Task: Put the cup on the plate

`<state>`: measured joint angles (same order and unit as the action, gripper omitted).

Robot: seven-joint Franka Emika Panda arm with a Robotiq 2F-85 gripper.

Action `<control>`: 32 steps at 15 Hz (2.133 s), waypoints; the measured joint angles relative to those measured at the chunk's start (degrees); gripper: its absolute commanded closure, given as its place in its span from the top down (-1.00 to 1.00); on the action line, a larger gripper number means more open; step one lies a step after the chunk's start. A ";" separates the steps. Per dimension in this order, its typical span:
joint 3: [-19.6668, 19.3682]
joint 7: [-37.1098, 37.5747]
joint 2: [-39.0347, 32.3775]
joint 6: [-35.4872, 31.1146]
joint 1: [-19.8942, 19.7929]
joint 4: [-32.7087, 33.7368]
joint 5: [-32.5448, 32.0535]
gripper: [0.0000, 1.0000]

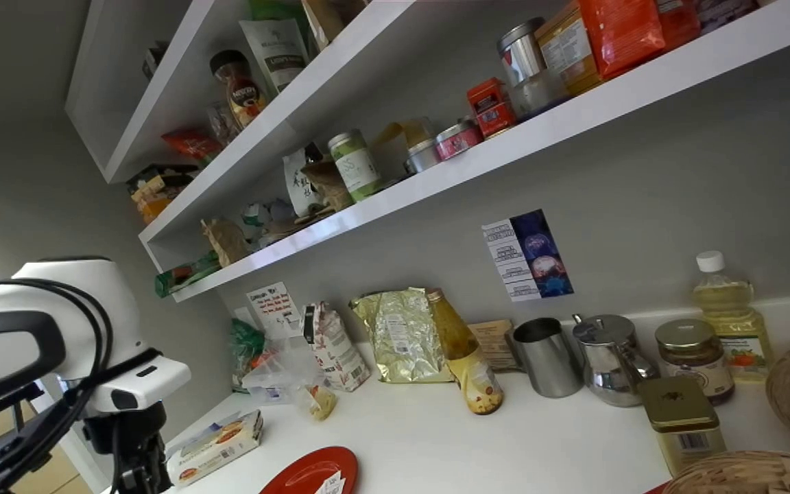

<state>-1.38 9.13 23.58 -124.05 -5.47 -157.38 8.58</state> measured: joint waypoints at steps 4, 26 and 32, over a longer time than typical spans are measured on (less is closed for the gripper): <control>2.43 4.78 -3.50 -9.55 -0.45 -0.02 -5.02 1.00; 0.85 35.86 -28.01 -25.95 -4.89 10.07 -32.41 1.00; -3.83 35.56 -34.39 -26.17 -1.87 14.10 -30.34 1.00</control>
<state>-5.21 44.69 -10.81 -150.21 -7.33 -143.28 -21.76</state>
